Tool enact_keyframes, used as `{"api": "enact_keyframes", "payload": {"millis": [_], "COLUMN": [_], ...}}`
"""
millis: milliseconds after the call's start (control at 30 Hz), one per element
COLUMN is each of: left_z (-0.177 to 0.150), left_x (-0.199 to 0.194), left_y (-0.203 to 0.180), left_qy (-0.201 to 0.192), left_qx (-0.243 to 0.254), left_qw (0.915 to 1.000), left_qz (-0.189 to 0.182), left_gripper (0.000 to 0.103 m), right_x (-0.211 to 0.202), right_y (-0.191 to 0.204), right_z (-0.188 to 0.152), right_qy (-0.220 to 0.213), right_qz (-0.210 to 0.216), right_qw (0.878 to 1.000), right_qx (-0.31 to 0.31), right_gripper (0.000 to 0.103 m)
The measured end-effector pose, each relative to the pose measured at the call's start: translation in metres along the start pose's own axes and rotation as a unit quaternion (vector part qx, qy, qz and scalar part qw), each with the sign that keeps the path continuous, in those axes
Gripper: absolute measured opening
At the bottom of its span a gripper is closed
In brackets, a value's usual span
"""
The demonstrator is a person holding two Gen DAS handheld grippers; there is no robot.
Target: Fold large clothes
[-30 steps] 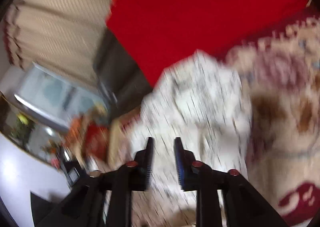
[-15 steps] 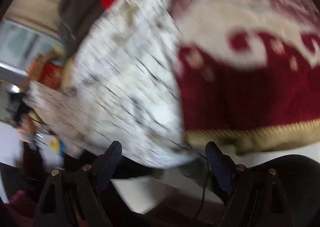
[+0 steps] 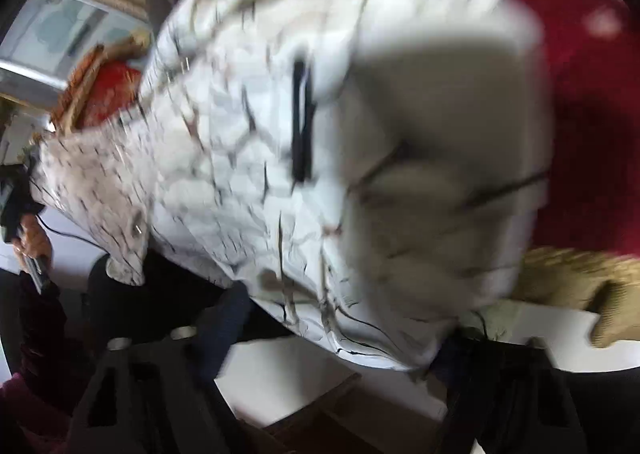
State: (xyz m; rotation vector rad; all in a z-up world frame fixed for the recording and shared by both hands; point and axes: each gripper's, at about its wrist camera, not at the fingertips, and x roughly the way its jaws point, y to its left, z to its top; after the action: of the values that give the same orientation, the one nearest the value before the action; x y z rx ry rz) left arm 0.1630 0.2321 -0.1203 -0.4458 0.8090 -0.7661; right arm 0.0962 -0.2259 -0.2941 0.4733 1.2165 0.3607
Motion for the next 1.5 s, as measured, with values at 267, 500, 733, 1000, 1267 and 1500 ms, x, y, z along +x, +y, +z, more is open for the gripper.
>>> {"api": "enact_keyframes", "payload": {"millis": [267,500,733,1000,1267,1500], "left_z": [0.013,0.094,0.166,0.138,0.117,0.066], "left_x": [-0.007,0.012,0.104,0.152,0.116,0.154], "left_y": [0.001,0.012,0.079,0.116,0.047,-0.007], "left_qy": [-0.007,-0.054,-0.074,-0.087,-0.150,-0.106], "left_qx": [-0.008,-0.043,-0.138,-0.183,-0.104,-0.047], "left_qw": [0.9999,0.9976,0.9826,0.9651,0.9643,0.9754], "left_qz": [-0.002,0.012,0.100,0.165,0.192,0.187], "left_gripper": [0.006,0.006,0.007,0.034,0.067,0.072], "right_x": [-0.077,-0.176,-0.184,-0.183,-0.187,-0.162], "right_y": [0.071,0.088,-0.067,-0.135,-0.045,-0.018], "right_z": [0.024,0.132,0.244,0.214,0.215,0.231], "right_qy": [-0.072,-0.243,-0.330,-0.394,-0.379,-0.332], "right_qz": [0.163,0.202,0.174,0.174,0.102,-0.028], "right_qw": [0.984,0.949,0.881,0.825,0.903,0.932], "right_qx": [-0.013,0.010,0.291,0.365,0.176,0.140], "right_gripper": [0.011,0.010,0.011,0.089,0.087,0.087]}}
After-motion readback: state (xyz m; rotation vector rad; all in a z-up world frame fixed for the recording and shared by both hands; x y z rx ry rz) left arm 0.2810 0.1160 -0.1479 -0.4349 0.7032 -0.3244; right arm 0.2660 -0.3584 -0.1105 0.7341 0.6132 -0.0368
